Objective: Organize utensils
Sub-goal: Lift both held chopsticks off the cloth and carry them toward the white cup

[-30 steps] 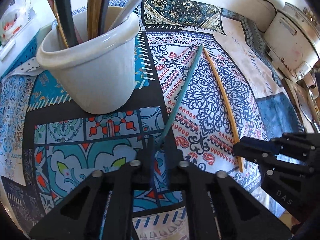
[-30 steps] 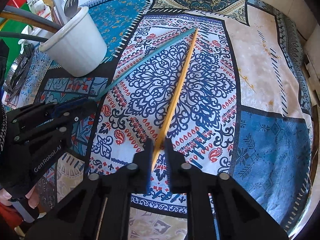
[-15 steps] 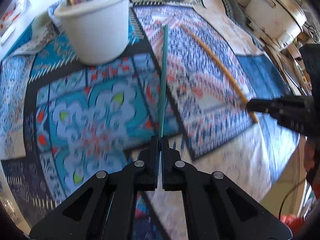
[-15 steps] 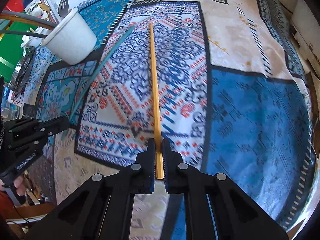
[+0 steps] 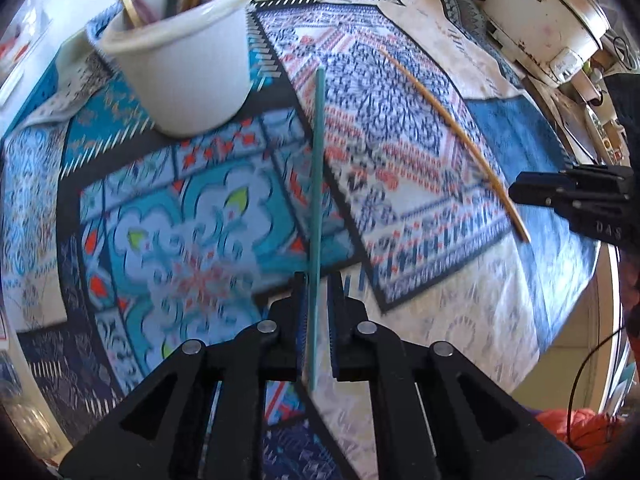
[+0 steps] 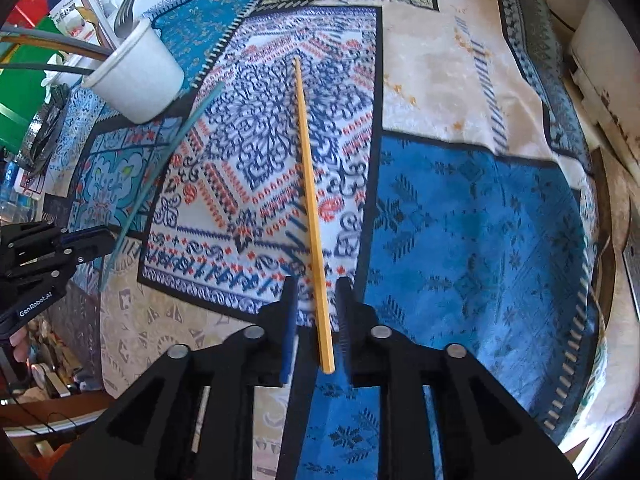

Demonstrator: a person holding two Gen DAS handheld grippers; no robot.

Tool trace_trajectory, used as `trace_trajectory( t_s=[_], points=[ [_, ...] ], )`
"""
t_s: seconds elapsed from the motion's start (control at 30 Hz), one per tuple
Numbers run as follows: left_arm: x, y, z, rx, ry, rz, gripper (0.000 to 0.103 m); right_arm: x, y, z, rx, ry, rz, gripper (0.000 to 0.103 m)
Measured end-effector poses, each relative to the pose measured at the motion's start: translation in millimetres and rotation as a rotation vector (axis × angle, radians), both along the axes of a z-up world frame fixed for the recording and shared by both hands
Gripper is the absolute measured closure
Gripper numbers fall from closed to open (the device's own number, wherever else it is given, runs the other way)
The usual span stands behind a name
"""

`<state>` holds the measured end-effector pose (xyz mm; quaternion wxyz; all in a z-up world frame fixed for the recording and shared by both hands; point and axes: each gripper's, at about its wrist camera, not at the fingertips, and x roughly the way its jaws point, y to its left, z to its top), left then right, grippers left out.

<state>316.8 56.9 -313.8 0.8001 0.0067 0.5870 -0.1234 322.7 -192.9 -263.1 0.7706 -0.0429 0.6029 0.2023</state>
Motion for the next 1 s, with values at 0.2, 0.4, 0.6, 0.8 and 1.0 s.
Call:
trace_trajectory(
  t_s=[0.2,0.4,0.6,0.8,1.0],
  points=[
    [36.2,-14.2,-2.9,0.008,-0.004,0.008,0.097,22.4,16.7,-5.5,-0.016,-0.008,0.010,0.083],
    [53.9,-18.3,-6.0,0.009,0.010,0.010,0.097,46.1,43.4,-14.2,-0.028,-0.012,0.031,0.083],
    [60.9,-22.9,-5.9,0.014,0.011,-0.005,0.097,60.5,59.9,-19.6,-0.045,-0.020,0.070,0.083],
    [72.3,-28.2,-6.9,0.008,0.006,0.007,0.093,61.4,63.3,-19.1,-0.079,-0.062,0.119,0.089],
    [80.8,-34.5,-7.5,-0.011,-0.006,0.038,0.093,63.1,65.4,-18.5,-0.050,-0.043,0.092,0.096]
  ],
)
